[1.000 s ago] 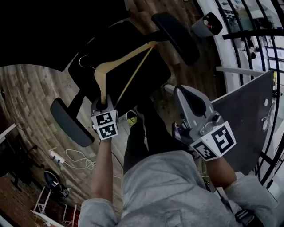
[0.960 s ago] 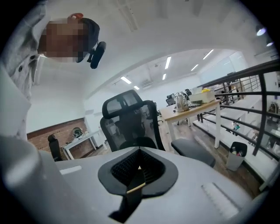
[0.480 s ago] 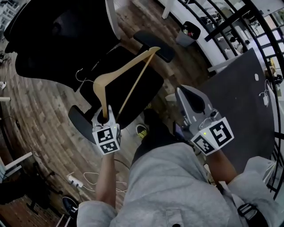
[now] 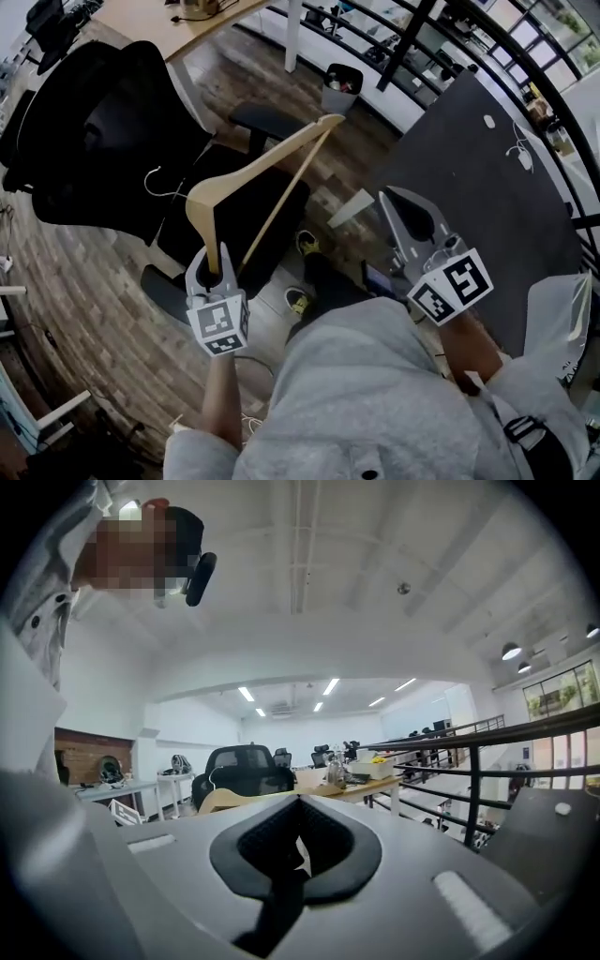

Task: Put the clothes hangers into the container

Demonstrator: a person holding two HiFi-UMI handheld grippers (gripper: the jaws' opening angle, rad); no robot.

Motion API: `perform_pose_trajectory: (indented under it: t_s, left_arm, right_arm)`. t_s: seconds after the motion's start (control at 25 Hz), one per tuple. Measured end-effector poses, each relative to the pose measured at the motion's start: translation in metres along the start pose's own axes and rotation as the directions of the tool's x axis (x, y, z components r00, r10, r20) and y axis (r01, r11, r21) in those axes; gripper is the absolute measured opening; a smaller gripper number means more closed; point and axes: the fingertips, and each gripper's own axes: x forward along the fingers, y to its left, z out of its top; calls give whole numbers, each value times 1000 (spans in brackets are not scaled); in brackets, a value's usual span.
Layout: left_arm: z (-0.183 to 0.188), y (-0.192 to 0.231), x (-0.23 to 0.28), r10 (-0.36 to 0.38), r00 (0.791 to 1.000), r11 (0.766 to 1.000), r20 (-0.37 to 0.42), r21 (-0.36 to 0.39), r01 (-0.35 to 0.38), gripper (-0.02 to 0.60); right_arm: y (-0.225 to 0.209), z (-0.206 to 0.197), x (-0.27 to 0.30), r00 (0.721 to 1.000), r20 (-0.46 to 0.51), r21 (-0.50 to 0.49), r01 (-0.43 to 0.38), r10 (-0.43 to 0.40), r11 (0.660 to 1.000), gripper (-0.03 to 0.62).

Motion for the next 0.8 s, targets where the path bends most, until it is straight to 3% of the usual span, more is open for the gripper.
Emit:
perform_pose_trajectory:
  t_s: [0.2,0.44,0.56,0.8]
  left_arm:
    - [27,-42,12,-114,993,992,37,65,111,40]
    - [74,-115,39,-296,952,943,76,183,278,40]
    - [94,-170,48,-391,917,899,82,247,362,40]
    - [134,-308,58,-577,810,772,103,391,500,40]
  right_arm:
    - [-35,12,-45,992,29,-20,127,-127,992,-3]
    - [-83,24,-115,952,66,-39,301,-298,953,-3]
    - [-110,24,-163,919,77,-36,390,-386,920,-3]
    - [-163,15,-285,816,111,-10,572,-568,820,-2]
